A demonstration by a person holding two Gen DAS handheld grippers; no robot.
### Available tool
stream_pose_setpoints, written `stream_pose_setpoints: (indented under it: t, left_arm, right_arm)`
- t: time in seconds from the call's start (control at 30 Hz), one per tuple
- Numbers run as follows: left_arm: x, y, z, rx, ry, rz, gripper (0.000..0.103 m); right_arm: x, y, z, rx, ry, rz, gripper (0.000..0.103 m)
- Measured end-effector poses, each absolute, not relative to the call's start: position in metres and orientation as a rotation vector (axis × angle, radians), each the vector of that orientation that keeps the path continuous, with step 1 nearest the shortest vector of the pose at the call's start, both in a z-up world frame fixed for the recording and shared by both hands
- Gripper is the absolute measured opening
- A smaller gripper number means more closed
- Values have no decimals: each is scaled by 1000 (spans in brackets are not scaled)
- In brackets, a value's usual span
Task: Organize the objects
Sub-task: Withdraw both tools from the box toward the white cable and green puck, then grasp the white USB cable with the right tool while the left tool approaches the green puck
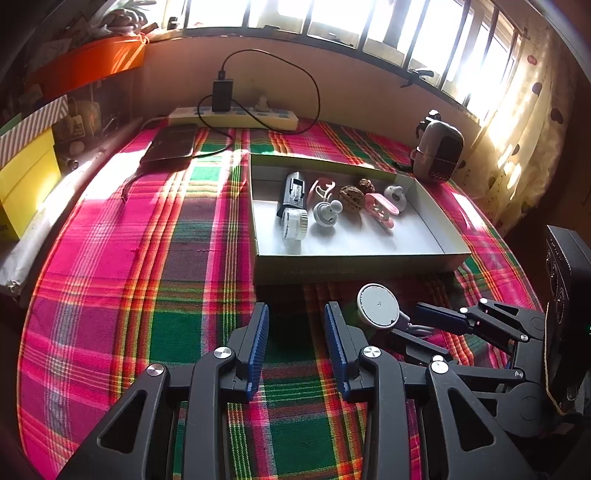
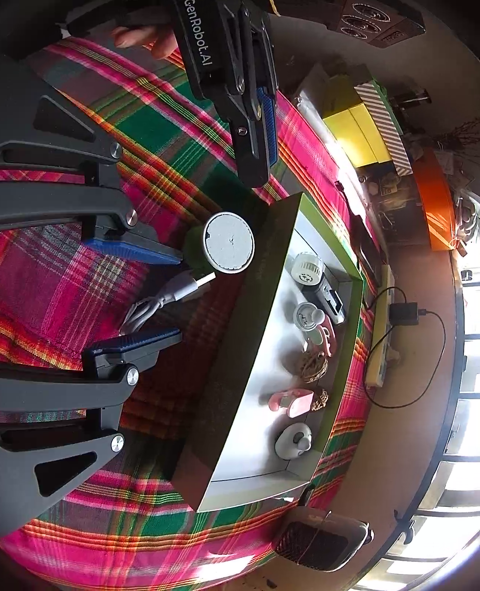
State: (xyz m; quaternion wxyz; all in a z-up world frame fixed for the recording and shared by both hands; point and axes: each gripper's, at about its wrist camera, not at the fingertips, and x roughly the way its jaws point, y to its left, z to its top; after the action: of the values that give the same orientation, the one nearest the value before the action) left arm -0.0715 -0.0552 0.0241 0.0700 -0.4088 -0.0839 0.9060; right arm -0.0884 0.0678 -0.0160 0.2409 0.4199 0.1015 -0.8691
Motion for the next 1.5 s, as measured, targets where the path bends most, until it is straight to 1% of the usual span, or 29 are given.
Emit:
stream_pose_setpoints:
  t: [0.23,0.67,0.73,0.8,0.87,0.93,0.97,1.0,1.17,1.5]
  left_arm:
    - [-74,-53,22,-1235,-249,2712,29]
    - [-71,-47,24,-1209,-266,2660,29]
    - [-72,-46,24,-1208,-266,2656,30]
    - [-71,-45,24,-1208,-264,2651,30]
    - [-72,-44,23,-1211,-265,2642,30]
    - [-71,-42,23,-1210,-266,2627,30]
    - [-71,-41,23,-1210,-265,2621,30]
    - [-70,-40,23,-1210,-261,2618,30]
    - [-70,-36,25,-1202,-234,2614,33]
    - [-67,-20,25,-1177,-129,2628,34]
  right_arm:
    - [-94,69,-16,1162,293,-2412,37]
    - [-98,82,-16,1195,267,-2498,37]
    - [-97,83,-16,1196,265,-2502,35]
    - [-97,84,-16,1198,260,-2510,26]
    - [-97,86,-16,1199,252,-2512,24]
    - [-97,87,-16,1201,250,-2519,19]
    - [-97,88,-15,1202,248,-2520,14]
    - [-96,89,-15,1202,243,-2521,13]
    - [-96,92,-15,1206,221,-2525,12]
    - [-96,92,-16,1208,216,-2525,12]
